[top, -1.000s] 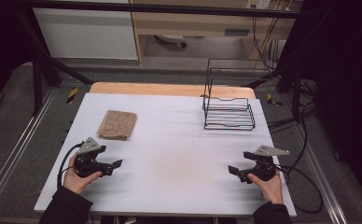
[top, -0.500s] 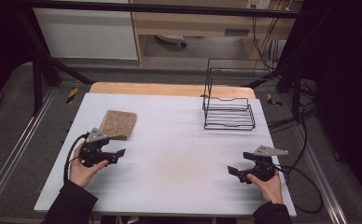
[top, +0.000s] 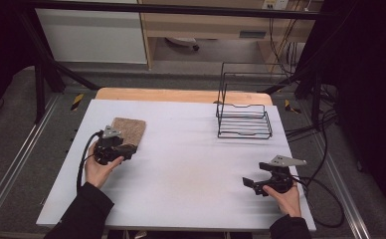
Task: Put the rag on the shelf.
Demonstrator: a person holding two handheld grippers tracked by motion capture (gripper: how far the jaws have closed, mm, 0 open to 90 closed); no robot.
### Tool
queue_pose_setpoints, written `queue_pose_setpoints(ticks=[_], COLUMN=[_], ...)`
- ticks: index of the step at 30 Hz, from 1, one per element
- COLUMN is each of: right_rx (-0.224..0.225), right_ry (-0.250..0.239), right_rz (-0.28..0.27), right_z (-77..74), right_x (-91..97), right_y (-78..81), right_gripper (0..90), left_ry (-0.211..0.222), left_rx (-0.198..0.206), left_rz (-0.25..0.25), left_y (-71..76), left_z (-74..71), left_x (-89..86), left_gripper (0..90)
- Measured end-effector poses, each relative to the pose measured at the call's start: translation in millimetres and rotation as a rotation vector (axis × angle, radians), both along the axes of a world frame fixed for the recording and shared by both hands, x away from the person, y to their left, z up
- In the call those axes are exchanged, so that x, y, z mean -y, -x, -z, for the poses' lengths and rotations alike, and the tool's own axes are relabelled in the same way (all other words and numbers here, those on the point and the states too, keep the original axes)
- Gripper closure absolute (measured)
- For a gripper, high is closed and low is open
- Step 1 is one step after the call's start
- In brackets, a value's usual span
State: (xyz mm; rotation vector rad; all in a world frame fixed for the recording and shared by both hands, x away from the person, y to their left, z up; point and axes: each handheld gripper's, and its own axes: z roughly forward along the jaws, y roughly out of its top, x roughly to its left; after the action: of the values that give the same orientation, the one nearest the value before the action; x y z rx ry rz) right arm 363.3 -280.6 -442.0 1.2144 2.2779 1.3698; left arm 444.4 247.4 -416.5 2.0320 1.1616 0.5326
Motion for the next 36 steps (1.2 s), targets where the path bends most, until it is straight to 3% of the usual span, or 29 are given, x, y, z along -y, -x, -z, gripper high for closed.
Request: queue_pose_setpoints(ticks=[8, 13, 18, 29, 36], right_rx=[0.002, 0.001, 0.001, 0.001, -0.004], right_ry=[0.007, 0.007, 0.008, 0.006, 0.007], right_rz=[-0.001, 0.000, 0.000, -0.001, -0.003], right_z=[0.2, 0.3, 0.2, 0.3, 0.4], right_x=[0.3, 0.3, 0.6, 0.6, 0.4], right_y=[-0.5, -0.4, -0.4, -0.4, -0.4], right_gripper=[0.6, 0.6, 0.6, 0.6, 0.6], left_ry=[-0.021, -0.044, -0.079, -0.094, -0.096], left_rx=[0.005, -0.018, -0.018, -0.013, 0.012], left_rz=[-0.013, 0.004, -0.002, -0.021, -0.025], left_y=[-16.6, -21.9, -25.6, -26.8, -22.6], left_z=[9.7, 19.1, 24.6, 25.1, 18.7], left_x=[3.6, 7.3, 7.5, 4.9, 2.5], left_gripper=[40.4, 46.1, 57.9, 77.9, 82.5])
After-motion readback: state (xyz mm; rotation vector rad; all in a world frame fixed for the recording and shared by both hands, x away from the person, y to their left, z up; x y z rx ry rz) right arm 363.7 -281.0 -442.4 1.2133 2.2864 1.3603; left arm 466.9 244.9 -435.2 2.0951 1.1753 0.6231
